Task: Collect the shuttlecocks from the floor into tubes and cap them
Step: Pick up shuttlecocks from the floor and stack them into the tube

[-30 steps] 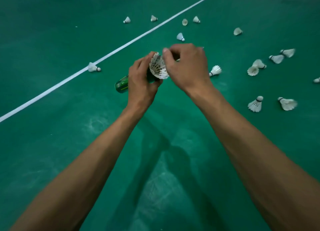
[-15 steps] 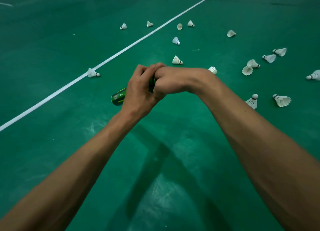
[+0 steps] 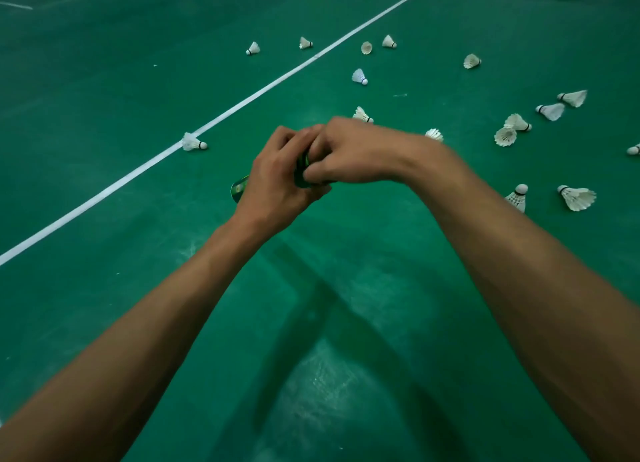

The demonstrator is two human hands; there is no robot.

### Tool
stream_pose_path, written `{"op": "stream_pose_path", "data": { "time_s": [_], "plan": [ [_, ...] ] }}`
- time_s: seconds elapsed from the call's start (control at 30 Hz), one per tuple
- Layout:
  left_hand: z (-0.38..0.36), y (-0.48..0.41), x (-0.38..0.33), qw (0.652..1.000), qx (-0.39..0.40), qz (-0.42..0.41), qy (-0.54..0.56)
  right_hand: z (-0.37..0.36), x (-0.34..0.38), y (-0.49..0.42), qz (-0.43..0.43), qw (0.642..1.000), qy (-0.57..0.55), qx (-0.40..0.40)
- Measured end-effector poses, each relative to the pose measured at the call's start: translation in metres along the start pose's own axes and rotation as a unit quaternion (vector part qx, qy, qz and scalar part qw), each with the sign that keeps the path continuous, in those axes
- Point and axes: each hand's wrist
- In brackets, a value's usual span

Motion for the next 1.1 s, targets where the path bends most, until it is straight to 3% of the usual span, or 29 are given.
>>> {"op": "stream_pose_path", "data": {
  "time_s": [0.07,0.13,0.27,0.33,0.53,0.8,0.97,1.1],
  "plan": [
    [0.002,-0.005,0.001,1.000,-0.009,0.007,0.007,0.016,0.003,0.006,-0.007,0.998,0.025,-0.050],
    [0.004,-0.008,0.006,1.000,-0.020,0.022,0.005,0.023,0.005,0.010,-0.018,0.995,0.078,-0.052],
    [0.005,-0.007,0.013,0.999,-0.024,0.045,-0.008,0.011,0.011,0.011,-0.050,0.985,0.102,0.129],
    [0.003,-0.004,0.011,0.999,-0.019,0.041,-0.005,-0.004,0.010,0.007,-0.083,0.980,0.063,0.170],
    [-0.010,0.007,0.001,1.000,0.013,0.020,0.001,-0.040,-0.008,-0.018,-0.136,0.977,0.024,0.160],
    [-0.024,0.018,0.019,0.998,0.034,0.048,-0.013,-0.062,-0.023,-0.025,-0.127,0.978,0.002,0.166],
    [-0.029,0.013,0.030,0.996,0.039,0.083,-0.015,-0.054,-0.034,-0.023,-0.101,0.988,-0.053,0.106],
    [-0.032,0.008,0.038,0.995,0.035,0.086,-0.033,-0.048,-0.050,-0.030,-0.093,0.993,-0.007,-0.068]
  ]
}}
Point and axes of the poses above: each hand's wrist, its own y-axis away from the middle knuckle, its own z-axis out of the back of the hand, x = y × z, and after that the axes turned 7 degrees about z, right-handed
